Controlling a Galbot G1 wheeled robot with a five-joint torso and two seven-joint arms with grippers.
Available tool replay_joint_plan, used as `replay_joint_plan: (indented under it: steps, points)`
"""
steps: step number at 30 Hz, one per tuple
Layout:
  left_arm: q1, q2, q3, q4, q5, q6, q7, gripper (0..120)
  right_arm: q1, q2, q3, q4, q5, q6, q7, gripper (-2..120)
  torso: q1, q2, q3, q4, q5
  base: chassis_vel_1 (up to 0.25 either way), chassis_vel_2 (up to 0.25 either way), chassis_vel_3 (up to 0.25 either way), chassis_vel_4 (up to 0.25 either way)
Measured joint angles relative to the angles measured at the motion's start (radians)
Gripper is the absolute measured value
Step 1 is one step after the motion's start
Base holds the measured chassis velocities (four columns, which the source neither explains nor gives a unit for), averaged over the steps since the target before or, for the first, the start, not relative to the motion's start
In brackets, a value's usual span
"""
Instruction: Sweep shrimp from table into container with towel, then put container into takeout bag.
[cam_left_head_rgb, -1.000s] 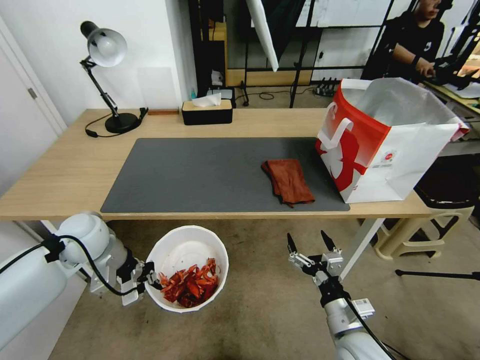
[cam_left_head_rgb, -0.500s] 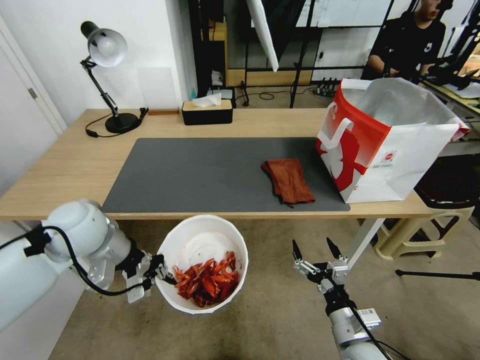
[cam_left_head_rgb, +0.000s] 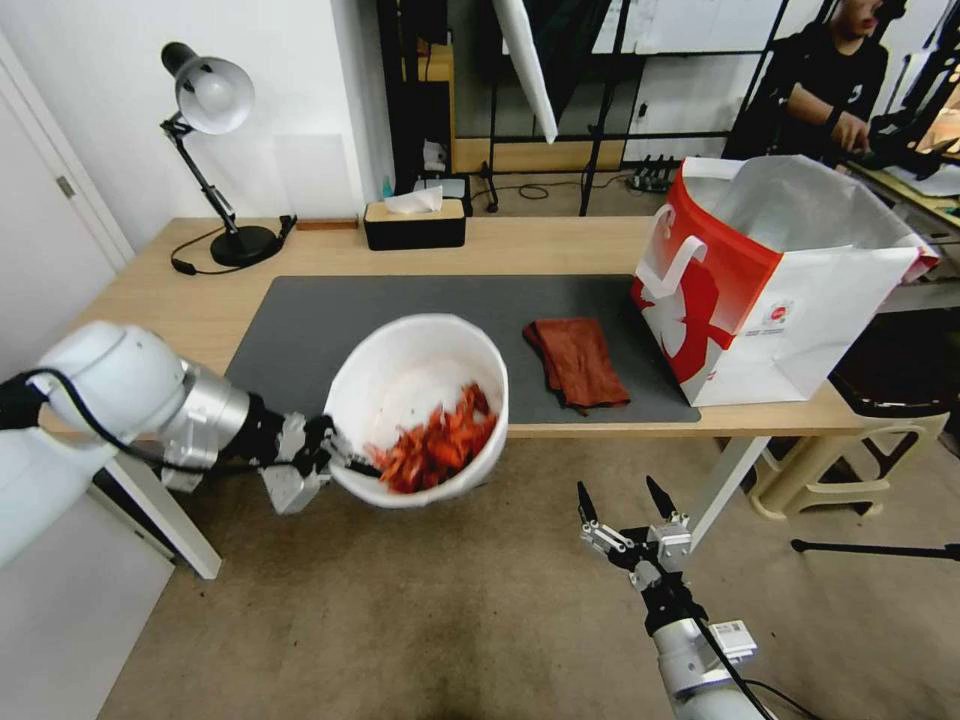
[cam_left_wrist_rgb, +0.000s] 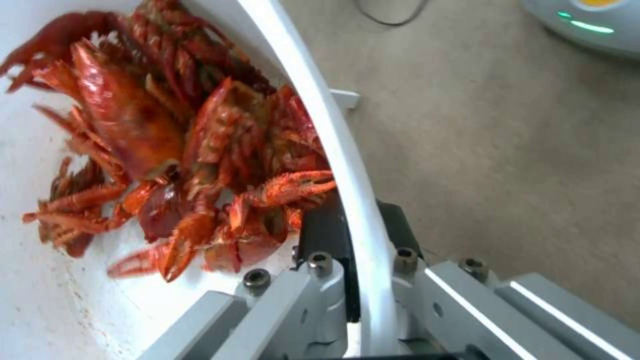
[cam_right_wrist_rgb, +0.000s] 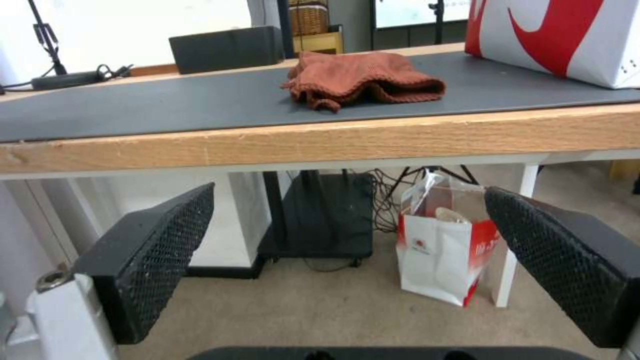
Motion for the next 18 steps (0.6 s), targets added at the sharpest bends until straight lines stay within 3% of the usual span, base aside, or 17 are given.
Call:
replay_joint_plan:
  steps: [6,9,11,13,14,17,18]
  points:
    - [-0.089,-0.056,0.065,0.077,-0.027,0.022,-0.013,0,0.001,0.003,0.001,0.0,-0.001,0.0,-0.001,100,0.0,0.0,0.0,0.0003,0.0001,0.0,0.0,0.0,0.0]
    - [-0.174,-0.115,0.124,0.15,-0.025,0.025,-0.015,0,0.001,0.007,0.001,-0.001,-0.004,-0.001,-0.002,100,0.0,0.0,0.0,0.0,-0.0002,0.0,0.0,0.0,0.0]
    - [-0.195,-0.13,0.137,0.168,-0.024,0.025,-0.015,0,0.001,0.009,0.0,-0.002,-0.006,-0.001,-0.002,100,0.0,0.0,0.0,0.0,-0.0001,0.0,0.0,0.0,0.0]
    - [-0.283,-0.199,0.184,0.241,-0.016,0.026,-0.016,0,0.003,0.014,-0.002,-0.003,-0.012,-0.002,-0.002,100,0.0,0.0,0.0,0.0,-0.0001,0.0,0.0,0.0,0.0]
    - [-0.283,-0.199,0.184,0.241,-0.016,0.026,-0.016,0,0.003,0.014,-0.002,-0.003,-0.012,-0.002,-0.002,100,0.0,0.0,0.0,0.0,-0.0001,0.0,0.0,0.0,0.0]
    - [-0.417,-0.303,0.25,0.349,0.007,0.022,-0.015,0,0.007,0.021,-0.006,-0.005,-0.02,-0.004,-0.002,100,0.0,0.0,0.0,-0.0001,0.0,0.0,0.0,0.0,0.0]
    - [-0.417,-0.303,0.25,0.349,0.007,0.022,-0.015,0,0.007,0.021,-0.006,-0.005,-0.02,-0.004,-0.002,100,0.0,0.0,0.0,-0.0001,0.0,0.0,0.0,0.0,0.0]
